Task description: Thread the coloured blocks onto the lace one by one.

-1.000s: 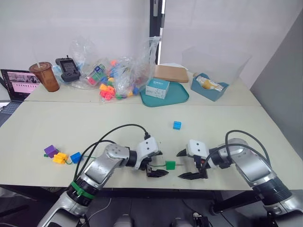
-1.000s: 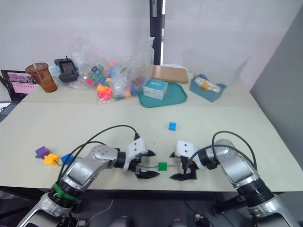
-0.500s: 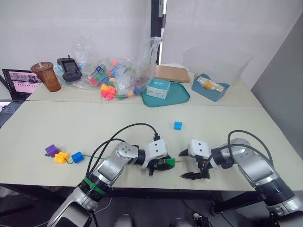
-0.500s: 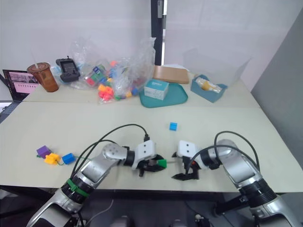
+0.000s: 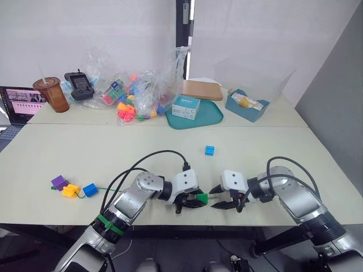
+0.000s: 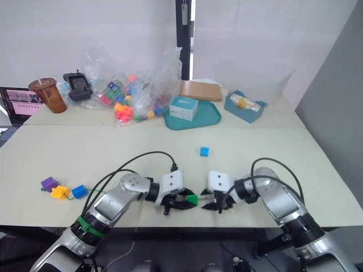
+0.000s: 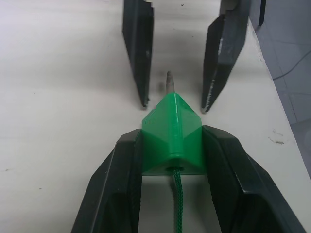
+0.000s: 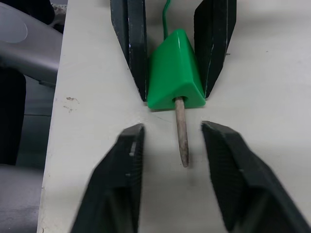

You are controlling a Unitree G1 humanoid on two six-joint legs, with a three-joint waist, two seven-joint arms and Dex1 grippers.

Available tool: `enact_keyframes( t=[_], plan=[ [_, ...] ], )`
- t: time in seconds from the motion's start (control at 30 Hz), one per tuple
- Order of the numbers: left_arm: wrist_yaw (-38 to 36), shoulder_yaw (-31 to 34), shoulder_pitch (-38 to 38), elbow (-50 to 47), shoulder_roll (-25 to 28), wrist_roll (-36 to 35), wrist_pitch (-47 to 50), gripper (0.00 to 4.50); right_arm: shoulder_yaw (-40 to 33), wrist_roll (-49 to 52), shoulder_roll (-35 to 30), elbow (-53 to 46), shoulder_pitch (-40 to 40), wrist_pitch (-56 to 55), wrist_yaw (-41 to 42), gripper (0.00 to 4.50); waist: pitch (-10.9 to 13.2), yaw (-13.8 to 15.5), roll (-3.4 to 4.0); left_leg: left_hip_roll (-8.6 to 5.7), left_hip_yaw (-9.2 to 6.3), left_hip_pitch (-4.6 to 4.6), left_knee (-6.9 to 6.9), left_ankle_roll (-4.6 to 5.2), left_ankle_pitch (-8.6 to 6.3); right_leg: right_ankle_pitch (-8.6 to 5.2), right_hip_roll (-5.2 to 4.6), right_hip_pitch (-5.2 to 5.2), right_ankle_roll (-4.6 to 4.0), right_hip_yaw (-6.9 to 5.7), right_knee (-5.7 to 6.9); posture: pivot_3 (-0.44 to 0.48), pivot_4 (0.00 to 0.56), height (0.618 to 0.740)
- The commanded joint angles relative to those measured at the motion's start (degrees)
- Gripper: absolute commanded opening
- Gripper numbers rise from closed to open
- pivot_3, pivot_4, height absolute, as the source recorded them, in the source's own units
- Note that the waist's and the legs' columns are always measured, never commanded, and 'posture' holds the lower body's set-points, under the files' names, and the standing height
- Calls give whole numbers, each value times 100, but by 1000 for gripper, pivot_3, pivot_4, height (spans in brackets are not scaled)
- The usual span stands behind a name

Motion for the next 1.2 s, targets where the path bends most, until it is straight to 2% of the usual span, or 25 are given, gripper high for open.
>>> enact_keyframes(
  t=[0.03, 0.1, 0.2, 0.4, 0.5, 0.6, 0.77, 0.87, 1.0, 1.1, 1.2],
  plan=[
    [-197, -220, 167, 61, 99, 79, 116, 1336, 140, -364, -93, 180, 49, 47, -144, 660, 0, -8, 0, 0, 0, 0, 0, 0, 0, 0, 0, 0, 0, 0, 0, 0, 150, 740],
    [-225, -171, 200, 3, 147, 39, 142, 1336, 167, -405, -113, 198, 43, 15, -147, 6, 0, -14, 0, 0, 0, 3, 0, 0, 0, 0, 0, 4, 0, 0, 0, 0, 150, 740],
    [-293, -103, 267, -109, 262, 6, 153, 1336, 189, -431, -113, 230, 29, -26, -135, 0, 0, -23, 0, 1, 0, 10, -2, 1, 0, 0, 0, 11, 0, 0, -2, 0, 150, 740],
    [-198, 461, 763, -723, 899, -238, 417, 1336, 271, -358, -7, 87, -38, -23, -62, 0, 0, -104, 0, 6, 0, 16, -13, 2, -2, -3, 2, 10, -4, 1, -4, 0, 150, 740],
    [-276, 1152, 1281, -1049, 1594, -523, 519, 1336, 276, -329, 58, -26, -117, 93, -75, 0, 1, -138, 0, 10, 1, 17, -16, 3, -2, -4, 4, 8, -6, 2, -3, 0, 150, 740],
    [-306, 1993, 1759, -917, 2368, -686, 392, 1336, 278, -315, 132, -102, -180, 198, -102, 0, 2, -181, -2, 13, 2, 27, -30, 2, -2, -7, 4, 8, -12, 1, -1, 0, 150, 740],
    [-350, 2970, 2376, -59, 3383, -599, -199, 1336, 302, -334, 200, -126, -211, 243, -104, 0, 3, -241, 0, 11, 9, 47, -66, 2, -2, -11, 1, 4, -19, 4, -2, 0, 150, 740],
    [-300, 3286, 2647, 492, 3808, -411, -723, 1336, 326, -315, 250, -111, -242, 251, -102, 0, 4, -247, 1, 11, 14, 50, -87, 1, -2, -15, 1, -6, -26, 7, -1, 0, 150, 740],
    [-228, 3416, 2760, 770, 3967, -356, -1086, 1336, 374, -323, 297, -65, -282, 250, -88, 0, 4, -253, 2, 15, 22, 44, -95, 1, -2, -17, 3, -27, -30, 12, 5, 0, 150, 740],
    [11, 3386, 2681, 1044, 4062, -38, -1377, 1336, 416, -329, 289, -49, -296, 239, -33, 0, 4, -251, 3, 15, 24, 43, -97, 1, -2, -17, 3, -31, -31, 13, 8, 0, 150, 740],
    [67, 3474, 2543, 707, 3801, -331, -1177, 1336, 448, -335, 321, -43, -324, 258, -42, 0, 4, -249, 5, 15, 25, 43, -97, 1, -2, -17, 5, -33, -32, 15, 10, 0, 150, 740]
  ],
)
